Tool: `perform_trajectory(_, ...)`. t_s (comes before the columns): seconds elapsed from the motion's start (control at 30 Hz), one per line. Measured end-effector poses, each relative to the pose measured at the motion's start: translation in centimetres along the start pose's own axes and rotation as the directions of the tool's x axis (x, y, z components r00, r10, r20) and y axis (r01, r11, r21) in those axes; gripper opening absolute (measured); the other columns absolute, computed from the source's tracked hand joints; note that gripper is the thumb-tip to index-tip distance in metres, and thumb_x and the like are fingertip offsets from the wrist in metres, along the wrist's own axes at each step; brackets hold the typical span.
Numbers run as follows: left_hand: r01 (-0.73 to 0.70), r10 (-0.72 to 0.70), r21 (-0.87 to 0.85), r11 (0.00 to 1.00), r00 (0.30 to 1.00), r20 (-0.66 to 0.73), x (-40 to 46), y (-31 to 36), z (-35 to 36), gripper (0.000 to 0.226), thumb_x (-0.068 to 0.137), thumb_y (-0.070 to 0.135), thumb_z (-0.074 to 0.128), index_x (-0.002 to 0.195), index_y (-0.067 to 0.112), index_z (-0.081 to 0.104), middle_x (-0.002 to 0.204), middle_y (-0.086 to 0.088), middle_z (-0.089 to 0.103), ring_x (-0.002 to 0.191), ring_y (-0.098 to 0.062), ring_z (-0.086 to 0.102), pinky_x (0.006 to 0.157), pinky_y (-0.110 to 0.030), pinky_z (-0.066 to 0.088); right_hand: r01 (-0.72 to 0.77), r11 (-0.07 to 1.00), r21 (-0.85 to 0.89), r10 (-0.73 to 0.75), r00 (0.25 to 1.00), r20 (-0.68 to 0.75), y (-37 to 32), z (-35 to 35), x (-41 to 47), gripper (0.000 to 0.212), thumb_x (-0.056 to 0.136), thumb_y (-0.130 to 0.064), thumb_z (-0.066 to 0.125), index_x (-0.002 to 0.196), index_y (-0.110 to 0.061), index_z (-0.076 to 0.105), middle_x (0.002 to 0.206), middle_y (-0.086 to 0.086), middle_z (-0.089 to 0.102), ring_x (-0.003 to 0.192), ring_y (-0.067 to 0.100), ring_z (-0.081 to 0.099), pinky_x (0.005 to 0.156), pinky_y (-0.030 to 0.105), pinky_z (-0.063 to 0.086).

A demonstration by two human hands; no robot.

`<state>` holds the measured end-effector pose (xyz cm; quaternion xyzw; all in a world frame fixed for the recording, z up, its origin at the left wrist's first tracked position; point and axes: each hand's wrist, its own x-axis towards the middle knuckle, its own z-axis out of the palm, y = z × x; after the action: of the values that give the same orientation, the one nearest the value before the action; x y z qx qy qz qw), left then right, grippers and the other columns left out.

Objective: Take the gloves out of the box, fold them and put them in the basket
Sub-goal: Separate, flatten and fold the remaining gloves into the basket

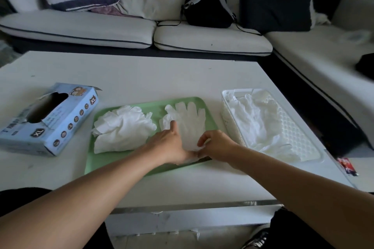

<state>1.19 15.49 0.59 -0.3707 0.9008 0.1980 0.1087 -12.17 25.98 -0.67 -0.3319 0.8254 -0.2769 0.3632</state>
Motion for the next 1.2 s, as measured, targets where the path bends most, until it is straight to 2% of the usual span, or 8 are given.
perform_trajectory(0.2,-0.262,0.321,0.232,0.937,0.908,-0.269,0.3,-0.7,0.2,0.080,0.065,0.070,0.075,0.124,0.028,0.041,0.121,0.002,0.036,0.107,-0.022,0.043,0.086,-0.037,0.046,-0.101,0.896,0.433,0.029,0.985,0.169,-1.1,-2.0,0.0,0.019,0.079,-0.004,0.081,0.084,-0.012,0.065,0.073,0.007,0.066,0.064,0.017,0.063,0.061,0.027,0.050)
perform_trajectory(0.33,-0.453,0.421,0.071,0.889,0.746,-0.515,0.9,-1.0,-1.0,0.014,0.076,0.024,0.070,0.089,0.020,0.069,0.097,0.004,0.061,0.090,-0.026,0.063,0.072,-0.039,0.053,-0.081,0.822,0.564,-0.075,0.966,0.249,-2.5,-3.7,-0.6,0.017,0.088,-0.002,0.071,0.080,-0.013,0.060,0.070,0.006,0.063,0.063,0.015,0.062,0.054,0.021,0.048)
perform_trajectory(0.47,-0.656,0.394,-0.156,0.738,0.607,-0.690,0.3,-0.8,-3.6,0.009,0.082,0.019,0.063,0.079,0.018,0.071,0.075,0.007,0.066,0.069,-0.015,0.062,0.062,-0.031,0.048,0.020,0.756,0.654,-0.208,0.955,0.211,-4.1,-6.1,-1.6,0.007,0.089,-0.011,0.070,0.085,-0.012,0.066,0.075,0.007,0.063,0.065,0.015,0.061,0.057,0.021,0.051)
perform_trajectory(0.63,-0.566,0.103,-0.729,0.385,0.811,-0.576,-0.6,0.5,-6.3,0.039,0.074,0.030,0.073,0.074,-0.006,0.059,0.066,-0.019,0.049,0.066,-0.019,0.045,0.064,-0.034,0.031,0.423,0.872,0.246,-0.458,0.883,0.104,-5.0,-9.1,-2.5,0.072,0.061,-0.043,0.089,0.126,-0.029,0.062,0.121,-0.003,0.063,0.114,0.014,0.059,0.097,0.030,0.049)
perform_trajectory(0.7,-0.480,0.103,-0.834,0.273,0.876,-0.471,-0.7,0.7,-6.9,0.054,0.064,0.038,0.077,0.075,-0.009,0.055,0.072,-0.013,0.048,0.070,-0.023,0.045,0.069,-0.036,0.031,0.480,0.856,0.191,-0.497,0.866,0.052,-5.1,-8.6,-2.7,0.069,0.065,-0.034,0.091,0.127,-0.027,0.063,0.128,-0.005,0.065,0.127,0.016,0.054,0.107,0.039,0.046)
perform_trajectory(0.83,-0.423,0.135,-0.878,0.225,0.906,-0.402,-1.1,1.6,-7.3,0.024,0.066,0.030,0.084,0.068,0.015,0.066,0.075,-0.012,0.060,0.073,-0.024,0.057,0.073,-0.037,0.041,0.441,0.740,0.508,-0.519,0.855,0.014,-5.3,-7.9,-3.3,0.035,0.087,-0.014,0.075,0.119,0.000,0.068,0.120,0.020,0.070,0.113,0.035,0.066,0.102,0.049,0.051)
perform_trajectory(1.07,-0.433,0.117,-0.850,0.300,0.901,-0.418,-1.3,2.3,-7.4,0.015,0.081,0.008,0.082,0.076,0.010,0.068,0.080,-0.009,0.069,0.078,-0.022,0.066,0.077,-0.036,0.049,0.461,0.720,0.519,-0.506,0.860,-0.062,-5.2,-7.7,-3.9,0.032,0.090,-0.021,0.070,0.115,0.000,0.069,0.111,0.020,0.072,0.100,0.034,0.070,0.083,0.043,0.056)
perform_trajectory(1.2,-0.386,0.133,-0.889,0.246,0.922,-0.364,-1.4,2.4,-7.8,0.030,0.075,0.028,0.087,0.073,0.008,0.065,0.077,-0.010,0.056,0.071,-0.023,0.053,0.066,-0.031,0.043,0.484,0.711,0.510,-0.482,0.864,-0.149,-5.2,-8.6,-3.7,0.029,0.094,-0.022,0.064,0.109,0.002,0.071,0.104,0.020,0.073,0.091,0.031,0.070,0.077,0.041,0.057)
